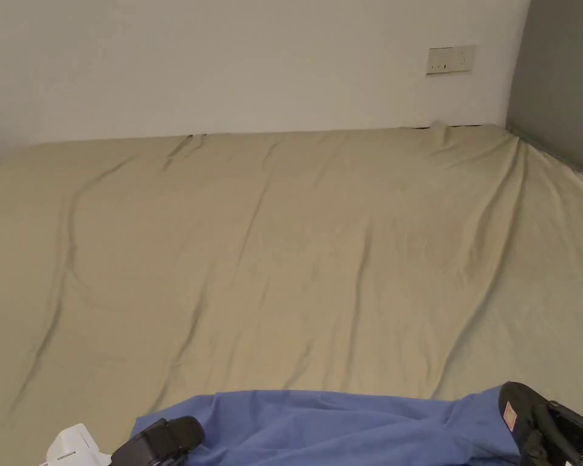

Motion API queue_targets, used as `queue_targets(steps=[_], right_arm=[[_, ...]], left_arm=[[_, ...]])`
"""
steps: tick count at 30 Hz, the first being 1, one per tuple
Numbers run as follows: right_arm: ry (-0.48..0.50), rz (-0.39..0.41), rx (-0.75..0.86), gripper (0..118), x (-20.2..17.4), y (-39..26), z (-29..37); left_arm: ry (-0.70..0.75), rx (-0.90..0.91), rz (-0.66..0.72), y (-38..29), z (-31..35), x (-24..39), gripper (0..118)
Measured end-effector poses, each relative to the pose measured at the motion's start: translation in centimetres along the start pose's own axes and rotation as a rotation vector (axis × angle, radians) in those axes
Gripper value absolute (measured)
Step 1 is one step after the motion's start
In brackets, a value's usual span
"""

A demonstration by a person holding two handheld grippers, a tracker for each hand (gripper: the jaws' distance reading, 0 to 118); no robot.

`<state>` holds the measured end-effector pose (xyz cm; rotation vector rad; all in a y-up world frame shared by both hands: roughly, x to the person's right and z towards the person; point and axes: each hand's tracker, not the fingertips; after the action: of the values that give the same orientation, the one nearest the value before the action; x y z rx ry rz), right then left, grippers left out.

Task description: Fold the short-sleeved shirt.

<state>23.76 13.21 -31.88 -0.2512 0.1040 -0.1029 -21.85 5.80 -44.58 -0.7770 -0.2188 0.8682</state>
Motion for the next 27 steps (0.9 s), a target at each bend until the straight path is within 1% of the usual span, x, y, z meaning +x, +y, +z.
queue_targets(steps=[1, 2, 3, 4, 6, 8, 11, 13, 16, 17, 18, 20, 24, 27], right_arm=[[0.000, -0.014, -0.003, 3, 0.2, 0.0, -0.1], [-0.001, -0.023, -0.003, 3, 0.3, 0.0, -0.1], [-0.001, -0.030, -0.003, 3, 0.5, -0.1, -0.1], [-0.002, -0.034, -0.004, 3, 0.7, -0.1, -0.1], [-0.013, -0.033, -0.012, 3, 0.9, -0.1, -0.1], [-0.021, -0.032, -0.016, 3, 1.2, -0.1, 0.1], [-0.032, -0.050, -0.018, 3, 1.8, -0.2, 0.5], [-0.041, -0.077, -0.014, 3, 2.2, -0.4, 0.9], [-0.052, -0.117, -0.009, 3, 2.9, -0.6, 1.4], [-0.056, -0.123, -0.008, 3, 3.0, -0.7, 1.6], [-0.055, -0.128, -0.007, 3, 3.1, -0.7, 1.7], [-0.052, -0.128, -0.005, 3, 3.3, -0.7, 2.0], [-0.055, -0.082, -0.005, 3, 3.1, -0.5, 2.6], [-0.052, -0.064, -0.007, 3, 3.0, -0.4, 2.6]], left_arm=[[0.064, -0.002, -0.037, 0.0, 0.2, 0.4, 32], [0.120, -0.018, -0.060, 0.2, -0.1, 0.6, 2], [0.109, -0.042, -0.020, 0.6, -0.1, 1.1, 2], [0.065, -0.058, -0.011, 0.5, 0.4, 1.2, 2], [0.057, -0.015, -0.036, 0.2, 1.2, 2.5, 2], [0.087, -0.010, -0.070, 0.4, 1.4, 3.5, 2], [0.124, 0.019, -0.167, 0.8, 2.2, 5.2, 2], [0.126, 0.049, -0.205, 0.5, 3.3, 7.7, 2], [0.121, 0.060, -0.313, 0.0, 3.8, 10.8, 2], [0.136, 0.060, -0.345, 1.0, 3.7, 9.5, 2], [0.141, 0.054, -0.381, 1.0, 3.5, 9.6, 2], [0.169, 0.027, -0.363, 1.2, 2.9, 8.9, 2], [0.232, 0.006, -0.264, 0.2, 2.1, 6.3, 2], [0.249, -0.017, -0.234, 0.0, 1.8, 4.6, 2]])
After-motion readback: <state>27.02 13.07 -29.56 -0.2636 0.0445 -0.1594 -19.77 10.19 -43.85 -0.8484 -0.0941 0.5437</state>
